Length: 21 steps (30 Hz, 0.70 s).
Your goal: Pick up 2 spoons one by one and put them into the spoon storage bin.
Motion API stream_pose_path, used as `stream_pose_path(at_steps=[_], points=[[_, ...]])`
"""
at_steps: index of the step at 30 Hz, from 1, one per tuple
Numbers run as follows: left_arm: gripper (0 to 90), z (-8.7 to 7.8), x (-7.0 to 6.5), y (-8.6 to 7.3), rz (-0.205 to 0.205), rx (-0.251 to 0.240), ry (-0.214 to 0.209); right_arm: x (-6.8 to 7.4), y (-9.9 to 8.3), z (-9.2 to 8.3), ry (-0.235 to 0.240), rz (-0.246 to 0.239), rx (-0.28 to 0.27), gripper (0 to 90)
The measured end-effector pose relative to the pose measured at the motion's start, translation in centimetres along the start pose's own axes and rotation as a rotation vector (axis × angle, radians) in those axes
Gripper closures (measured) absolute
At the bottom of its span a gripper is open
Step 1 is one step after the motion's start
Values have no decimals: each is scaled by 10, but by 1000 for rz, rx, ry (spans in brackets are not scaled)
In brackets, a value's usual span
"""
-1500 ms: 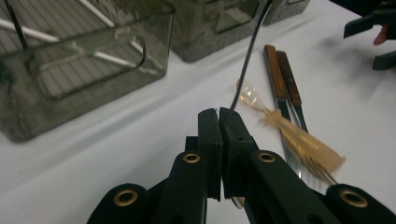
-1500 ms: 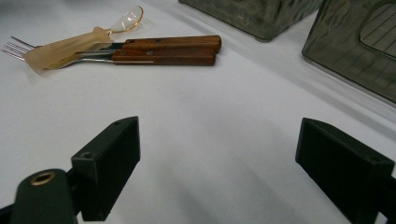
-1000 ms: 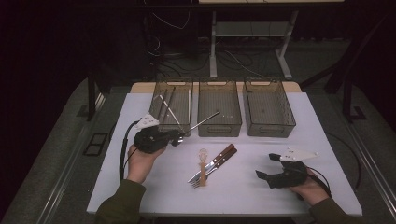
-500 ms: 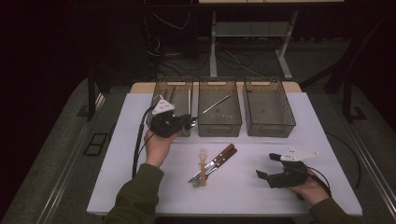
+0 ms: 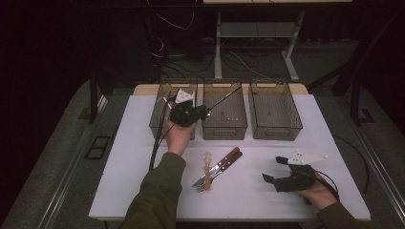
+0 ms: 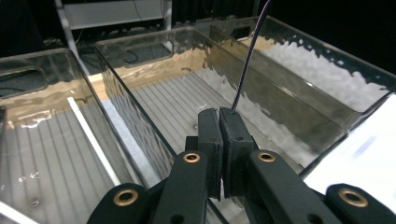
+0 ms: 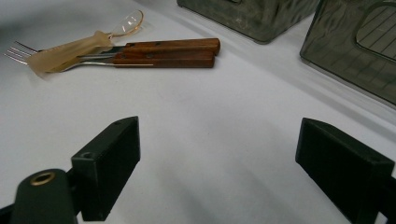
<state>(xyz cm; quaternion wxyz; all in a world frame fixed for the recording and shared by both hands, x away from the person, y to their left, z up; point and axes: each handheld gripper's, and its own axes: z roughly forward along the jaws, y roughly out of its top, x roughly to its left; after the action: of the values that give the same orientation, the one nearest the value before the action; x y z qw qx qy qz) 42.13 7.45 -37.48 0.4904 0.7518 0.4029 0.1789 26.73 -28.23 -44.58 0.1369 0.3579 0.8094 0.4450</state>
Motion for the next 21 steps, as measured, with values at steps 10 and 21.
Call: stream_pose_path(at_steps=[10,21], points=[[877,25,-4,-12,15,102,33,0,0,-1,5,-1,-4,138],[749,24,-4,-13,-6,110,21,1,0,0,5,-2,1,138]])
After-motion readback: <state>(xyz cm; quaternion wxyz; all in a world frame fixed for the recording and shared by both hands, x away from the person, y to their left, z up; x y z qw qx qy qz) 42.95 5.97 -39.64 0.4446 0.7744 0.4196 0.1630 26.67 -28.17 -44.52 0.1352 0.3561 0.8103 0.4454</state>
